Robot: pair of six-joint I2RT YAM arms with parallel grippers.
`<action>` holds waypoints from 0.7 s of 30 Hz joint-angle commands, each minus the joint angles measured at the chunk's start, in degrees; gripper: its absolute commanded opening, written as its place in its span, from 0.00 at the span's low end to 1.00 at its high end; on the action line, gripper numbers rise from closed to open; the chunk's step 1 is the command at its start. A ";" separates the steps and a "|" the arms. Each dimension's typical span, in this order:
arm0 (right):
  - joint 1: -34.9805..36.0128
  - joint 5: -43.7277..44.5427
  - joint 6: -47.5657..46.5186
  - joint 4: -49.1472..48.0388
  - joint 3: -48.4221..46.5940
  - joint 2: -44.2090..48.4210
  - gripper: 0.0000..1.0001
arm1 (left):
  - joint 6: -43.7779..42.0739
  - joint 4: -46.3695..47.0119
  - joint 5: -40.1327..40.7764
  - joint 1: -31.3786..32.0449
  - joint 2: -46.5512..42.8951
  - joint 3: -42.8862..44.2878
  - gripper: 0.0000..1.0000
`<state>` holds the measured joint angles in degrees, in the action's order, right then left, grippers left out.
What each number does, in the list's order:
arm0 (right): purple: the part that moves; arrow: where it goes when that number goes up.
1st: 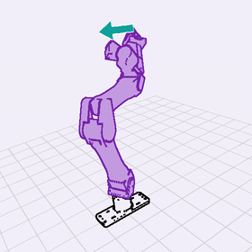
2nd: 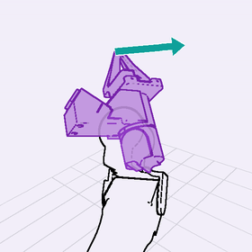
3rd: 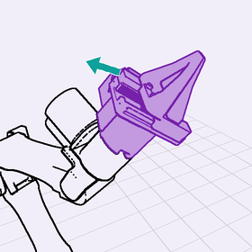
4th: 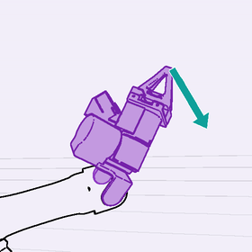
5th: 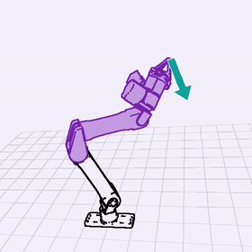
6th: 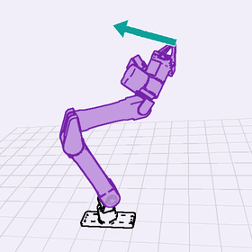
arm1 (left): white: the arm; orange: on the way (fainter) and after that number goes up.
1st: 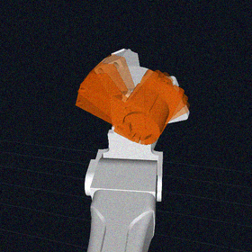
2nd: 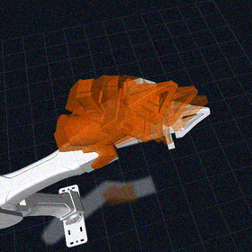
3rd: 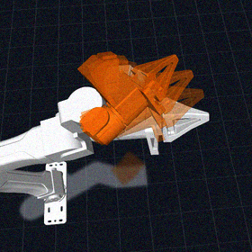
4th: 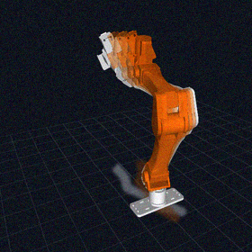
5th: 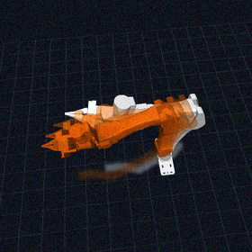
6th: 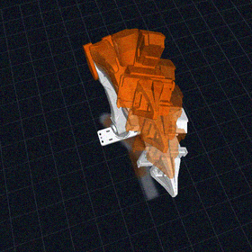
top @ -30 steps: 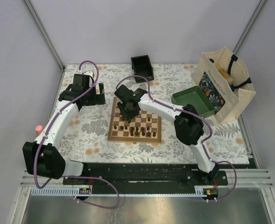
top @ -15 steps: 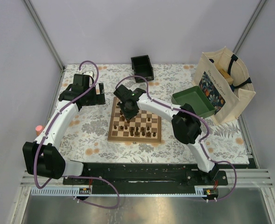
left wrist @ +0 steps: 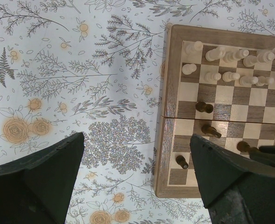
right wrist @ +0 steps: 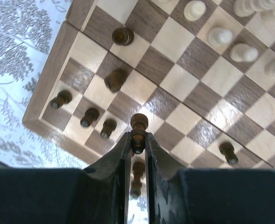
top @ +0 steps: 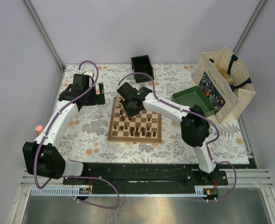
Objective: Set up the chess pieces on the board
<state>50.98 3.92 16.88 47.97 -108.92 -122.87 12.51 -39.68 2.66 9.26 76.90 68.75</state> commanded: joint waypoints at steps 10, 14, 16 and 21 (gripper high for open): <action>3.33 -3.57 0.34 -5.07 11.98 14.24 0.14 | 1.37 3.12 2.09 -0.55 -2.55 -0.55 0.99; 4.65 -4.98 -0.53 -4.46 11.63 12.83 0.13 | 1.72 3.47 2.79 -0.47 -3.07 -0.81 0.99; 5.44 -4.63 -1.32 -4.02 10.49 11.95 0.13 | 1.90 3.56 3.49 -0.55 -3.51 -0.90 0.99; 6.58 -4.71 -3.26 -1.83 6.98 8.88 0.13 | 2.69 4.35 5.87 -0.64 -5.18 -1.78 0.99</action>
<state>56.55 0.23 15.92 44.97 -97.93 -112.01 13.91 -38.76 5.10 9.02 74.83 67.77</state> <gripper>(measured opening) 0.215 0.988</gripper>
